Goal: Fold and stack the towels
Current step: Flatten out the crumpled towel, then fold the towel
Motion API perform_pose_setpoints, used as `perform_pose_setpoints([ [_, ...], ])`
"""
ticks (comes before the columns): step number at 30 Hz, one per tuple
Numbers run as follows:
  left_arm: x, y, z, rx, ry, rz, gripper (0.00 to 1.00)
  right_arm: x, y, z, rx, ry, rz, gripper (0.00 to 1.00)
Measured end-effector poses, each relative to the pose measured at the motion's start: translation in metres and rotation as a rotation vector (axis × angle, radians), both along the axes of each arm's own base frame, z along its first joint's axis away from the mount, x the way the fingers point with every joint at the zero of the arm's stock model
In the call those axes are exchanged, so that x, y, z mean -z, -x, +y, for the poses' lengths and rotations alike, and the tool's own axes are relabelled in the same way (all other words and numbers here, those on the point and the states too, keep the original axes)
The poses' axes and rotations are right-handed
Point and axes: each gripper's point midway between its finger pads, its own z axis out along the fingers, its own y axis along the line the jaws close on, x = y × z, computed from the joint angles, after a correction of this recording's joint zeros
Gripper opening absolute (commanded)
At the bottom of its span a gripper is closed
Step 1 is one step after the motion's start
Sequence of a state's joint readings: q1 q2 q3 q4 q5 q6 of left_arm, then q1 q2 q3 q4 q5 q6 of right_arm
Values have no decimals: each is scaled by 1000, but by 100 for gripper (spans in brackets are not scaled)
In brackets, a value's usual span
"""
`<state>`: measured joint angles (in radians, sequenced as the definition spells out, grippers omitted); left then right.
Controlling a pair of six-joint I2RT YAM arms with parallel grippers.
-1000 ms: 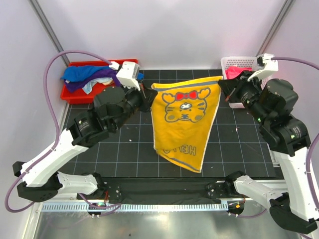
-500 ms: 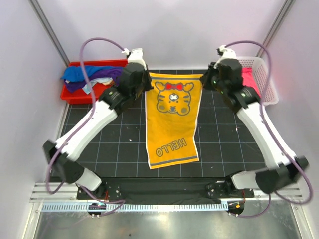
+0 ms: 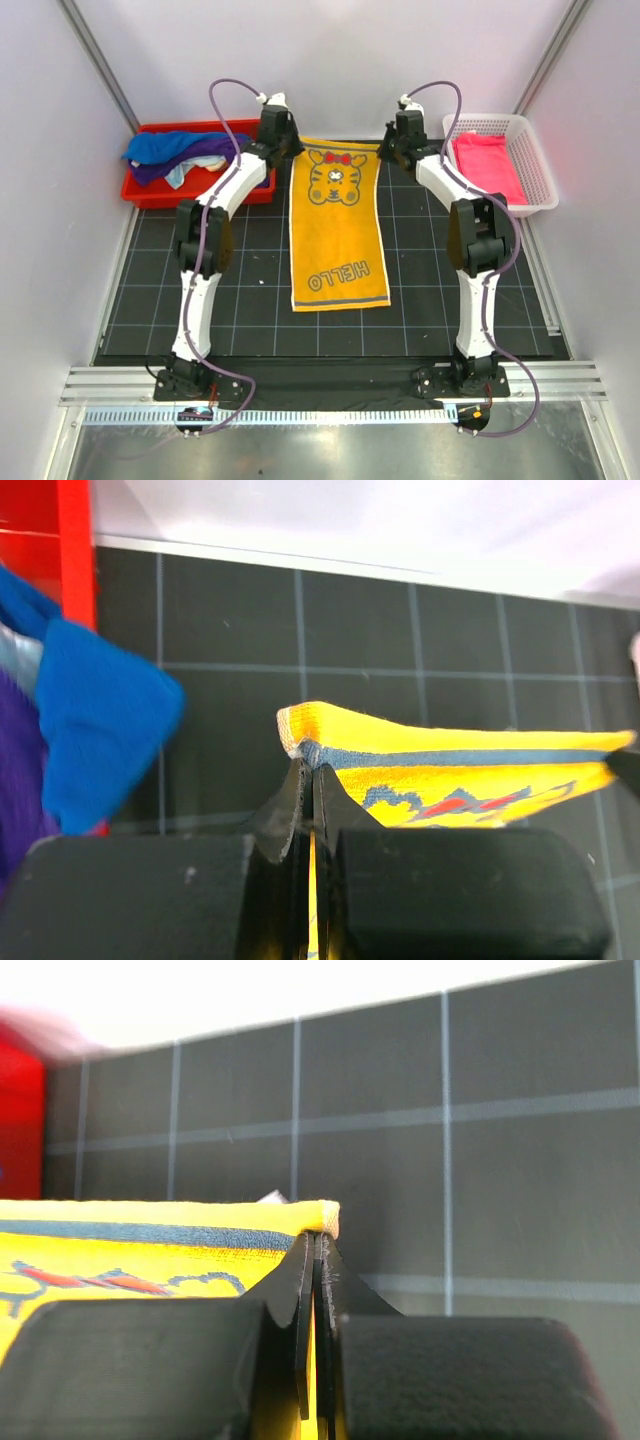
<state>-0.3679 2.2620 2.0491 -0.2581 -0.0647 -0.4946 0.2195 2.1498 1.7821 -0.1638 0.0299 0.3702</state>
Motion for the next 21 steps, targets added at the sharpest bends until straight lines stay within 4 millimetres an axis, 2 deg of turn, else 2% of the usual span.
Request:
perform_pose_setpoints([
  [2,12,-12,6,-2,12,11,0,-5,-14,4,-2,-10,-33,1],
  [5,18,-24,10,-3,37,9,0,-19,-27,6,0,-23,-84,1],
  [10,0,-32,8,3,67,-35,0,-35,-36,5,8,-31,-139,1],
  [13,-14,-36,6,12,87,-73,0,-38,-38,3,11,-35,-151,1],
  [15,-16,-37,5,21,95,-80,0,-36,-37,2,12,-35,-151,1],
  [17,-10,-35,4,32,101,-72,0,-29,-31,1,11,-33,-137,1],
  [21,26,-13,5,51,112,17,0,-15,-13,1,5,-44,-96,1],
])
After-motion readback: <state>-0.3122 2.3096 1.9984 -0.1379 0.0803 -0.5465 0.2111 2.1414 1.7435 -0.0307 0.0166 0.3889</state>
